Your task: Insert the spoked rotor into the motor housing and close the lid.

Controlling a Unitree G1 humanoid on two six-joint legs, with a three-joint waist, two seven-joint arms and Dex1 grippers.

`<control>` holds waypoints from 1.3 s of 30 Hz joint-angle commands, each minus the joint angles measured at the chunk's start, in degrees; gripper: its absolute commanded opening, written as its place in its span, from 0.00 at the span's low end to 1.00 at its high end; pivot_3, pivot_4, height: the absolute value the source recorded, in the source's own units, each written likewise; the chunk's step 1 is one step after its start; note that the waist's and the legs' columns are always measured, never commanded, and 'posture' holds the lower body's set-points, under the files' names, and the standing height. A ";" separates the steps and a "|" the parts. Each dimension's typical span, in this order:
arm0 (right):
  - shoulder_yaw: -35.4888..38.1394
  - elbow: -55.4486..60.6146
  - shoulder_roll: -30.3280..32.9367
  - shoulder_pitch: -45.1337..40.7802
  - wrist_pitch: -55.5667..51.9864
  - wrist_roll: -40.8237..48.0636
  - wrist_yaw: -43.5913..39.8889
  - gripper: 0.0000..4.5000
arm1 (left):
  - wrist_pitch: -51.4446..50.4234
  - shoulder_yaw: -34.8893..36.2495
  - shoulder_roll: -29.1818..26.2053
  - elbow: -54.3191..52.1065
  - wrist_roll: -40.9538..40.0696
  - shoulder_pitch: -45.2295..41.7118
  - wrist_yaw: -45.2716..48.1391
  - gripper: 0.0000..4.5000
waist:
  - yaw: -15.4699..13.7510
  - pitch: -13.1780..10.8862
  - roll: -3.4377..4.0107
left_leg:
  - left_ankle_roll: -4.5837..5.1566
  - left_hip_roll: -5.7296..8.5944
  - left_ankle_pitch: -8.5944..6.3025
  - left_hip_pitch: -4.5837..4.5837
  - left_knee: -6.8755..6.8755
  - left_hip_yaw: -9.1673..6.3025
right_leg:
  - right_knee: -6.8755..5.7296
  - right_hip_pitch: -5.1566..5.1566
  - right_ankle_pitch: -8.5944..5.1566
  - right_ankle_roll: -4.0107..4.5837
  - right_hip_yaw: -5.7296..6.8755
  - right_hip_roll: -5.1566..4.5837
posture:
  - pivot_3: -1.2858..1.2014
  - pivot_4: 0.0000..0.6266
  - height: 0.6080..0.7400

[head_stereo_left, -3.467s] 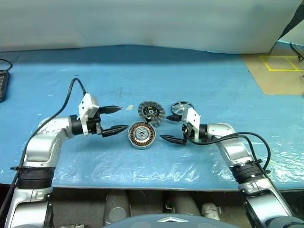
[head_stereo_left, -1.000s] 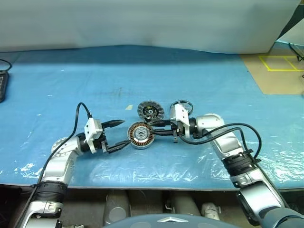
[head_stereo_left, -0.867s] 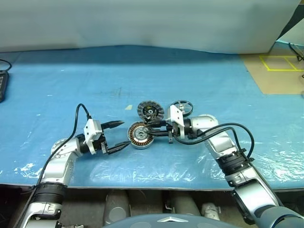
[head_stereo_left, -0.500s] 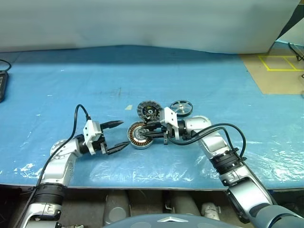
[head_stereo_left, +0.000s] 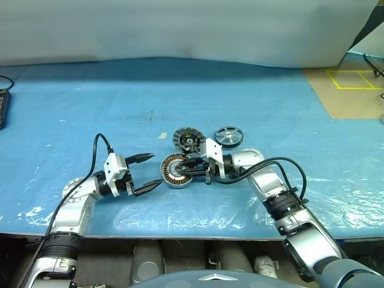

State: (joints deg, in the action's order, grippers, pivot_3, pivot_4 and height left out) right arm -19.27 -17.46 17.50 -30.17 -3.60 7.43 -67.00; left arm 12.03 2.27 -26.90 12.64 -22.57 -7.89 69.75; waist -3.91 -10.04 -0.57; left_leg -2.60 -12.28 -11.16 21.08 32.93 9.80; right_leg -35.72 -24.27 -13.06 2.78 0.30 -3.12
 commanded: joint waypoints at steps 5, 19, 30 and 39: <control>0.17 0.56 -0.68 -0.82 1.13 -0.27 0.72 0.14 | 1.13 0.80 -0.46 -0.47 -0.43 0.46 -0.13 1.00 | 0.00 0.00 0.00 | 0.00 0.00 0.00 0.00 0.00 0.00 | 0.00 0.00 0.00 0.00 0.00 0.00 | 0.52 0.24 1.00; 0.01 0.87 -0.57 -0.71 -0.54 0.21 -0.18 0.39 | -0.68 0.51 -0.87 -2.99 -0.57 0.77 -1.32 1.00 | 0.00 0.00 0.00 | 0.00 -0.01 0.00 0.00 0.00 0.00 | 0.00 0.00 0.00 0.00 0.00 0.00 | 0.52 0.24 1.00; 1.23 2.54 -1.26 -0.61 -0.64 2.08 -0.62 0.85 | -2.70 0.40 -1.20 -5.34 -0.65 0.90 -2.41 1.00 | 0.00 0.00 0.00 | 0.00 -0.03 0.00 -0.01 0.02 0.00 | -0.01 0.00 0.00 0.00 0.00 -0.01 | 0.52 0.24 1.00; 1.70 4.40 -1.49 -0.89 -3.75 4.33 -0.98 0.56 | -3.55 0.38 -1.43 -6.13 -0.77 0.94 -2.76 1.00 | 0.00 0.00 0.00 | 0.00 -0.03 0.00 -0.01 0.02 0.00 | -0.01 0.00 0.00 0.00 0.00 0.00 | 0.52 0.24 1.00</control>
State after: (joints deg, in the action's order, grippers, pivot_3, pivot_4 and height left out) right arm -18.60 -15.59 16.32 -30.18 -7.12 10.24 -67.76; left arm 8.50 2.26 -27.93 8.35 -22.55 -7.00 67.11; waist -3.91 -10.04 -0.57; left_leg -2.60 -12.30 -11.16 21.07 32.95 9.80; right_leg -35.73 -24.26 -13.05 2.78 0.30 -3.12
